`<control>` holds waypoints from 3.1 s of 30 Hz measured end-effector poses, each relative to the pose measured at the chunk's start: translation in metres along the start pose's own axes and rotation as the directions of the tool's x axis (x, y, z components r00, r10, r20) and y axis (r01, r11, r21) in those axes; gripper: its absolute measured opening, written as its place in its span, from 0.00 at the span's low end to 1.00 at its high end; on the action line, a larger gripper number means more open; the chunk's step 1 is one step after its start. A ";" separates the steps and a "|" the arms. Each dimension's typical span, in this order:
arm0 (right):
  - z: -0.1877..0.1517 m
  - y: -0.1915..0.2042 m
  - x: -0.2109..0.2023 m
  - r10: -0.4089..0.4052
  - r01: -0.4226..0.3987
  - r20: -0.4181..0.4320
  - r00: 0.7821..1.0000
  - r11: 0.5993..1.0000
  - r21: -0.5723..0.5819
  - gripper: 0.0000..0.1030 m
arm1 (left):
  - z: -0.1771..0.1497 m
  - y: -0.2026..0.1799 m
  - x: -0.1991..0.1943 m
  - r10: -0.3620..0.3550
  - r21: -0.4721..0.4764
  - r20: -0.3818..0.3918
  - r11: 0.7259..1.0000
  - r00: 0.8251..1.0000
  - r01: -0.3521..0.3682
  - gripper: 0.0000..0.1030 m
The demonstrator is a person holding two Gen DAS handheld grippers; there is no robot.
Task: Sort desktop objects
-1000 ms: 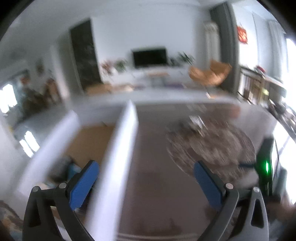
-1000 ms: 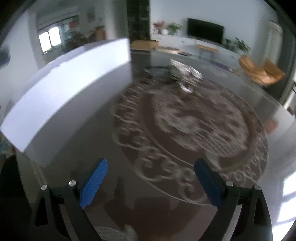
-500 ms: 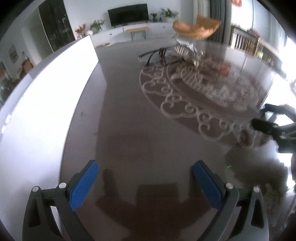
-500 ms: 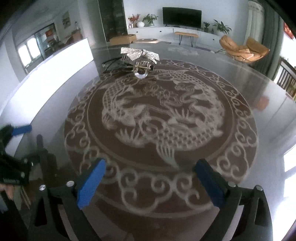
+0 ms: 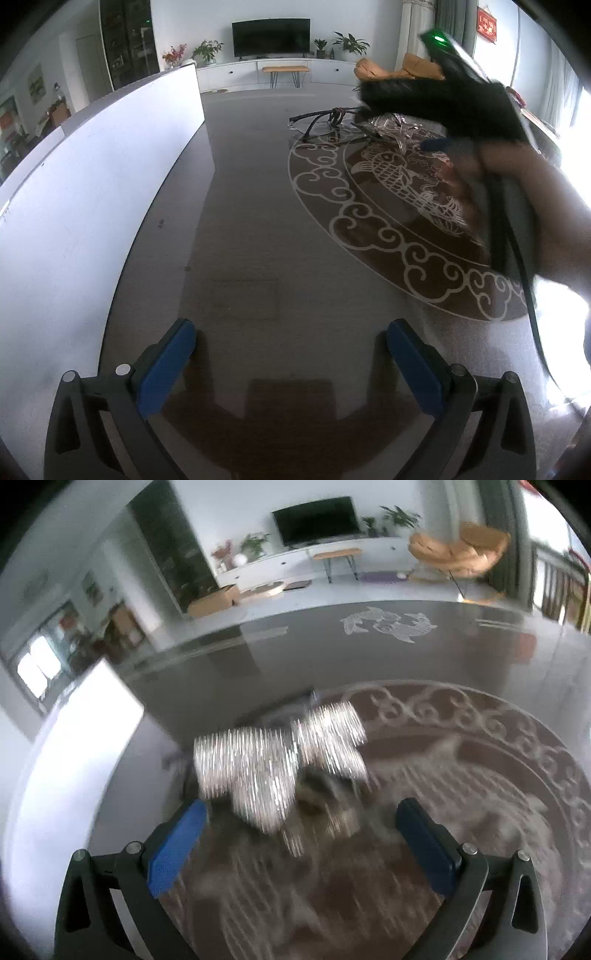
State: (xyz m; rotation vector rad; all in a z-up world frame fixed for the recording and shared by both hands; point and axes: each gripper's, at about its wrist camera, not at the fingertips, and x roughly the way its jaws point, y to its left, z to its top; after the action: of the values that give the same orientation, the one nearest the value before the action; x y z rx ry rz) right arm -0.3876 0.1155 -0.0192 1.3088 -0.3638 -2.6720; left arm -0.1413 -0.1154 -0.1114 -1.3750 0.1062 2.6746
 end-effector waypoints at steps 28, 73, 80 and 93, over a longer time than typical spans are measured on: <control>-0.138 -0.122 -0.138 -0.100 0.091 -0.027 0.995 0.968 -0.232 1.00 | 0.001 0.005 -0.004 -0.012 0.012 -0.016 1.000 1.000 0.013 1.00; -0.137 -0.116 -0.133 -0.155 0.139 -0.035 0.987 0.950 -0.279 1.00 | 0.051 -0.041 0.012 0.018 0.061 -0.026 0.998 1.000 -0.016 0.13; -0.136 -0.116 -0.133 -0.155 0.139 -0.035 0.987 0.950 -0.279 1.00 | 0.019 -0.054 -0.012 -0.005 0.050 -0.027 0.999 1.000 0.006 0.13; -0.136 -0.116 -0.133 -0.155 0.139 -0.035 0.987 0.950 -0.279 1.00 | -0.018 -0.021 -0.040 -0.104 -0.040 -0.031 0.994 0.994 0.102 0.78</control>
State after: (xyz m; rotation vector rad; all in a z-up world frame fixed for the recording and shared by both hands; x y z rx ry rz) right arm -0.2012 0.2371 -0.0314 1.3673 0.1171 -2.6721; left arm -0.1005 -0.1000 -0.0894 -1.3958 -0.0132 2.5834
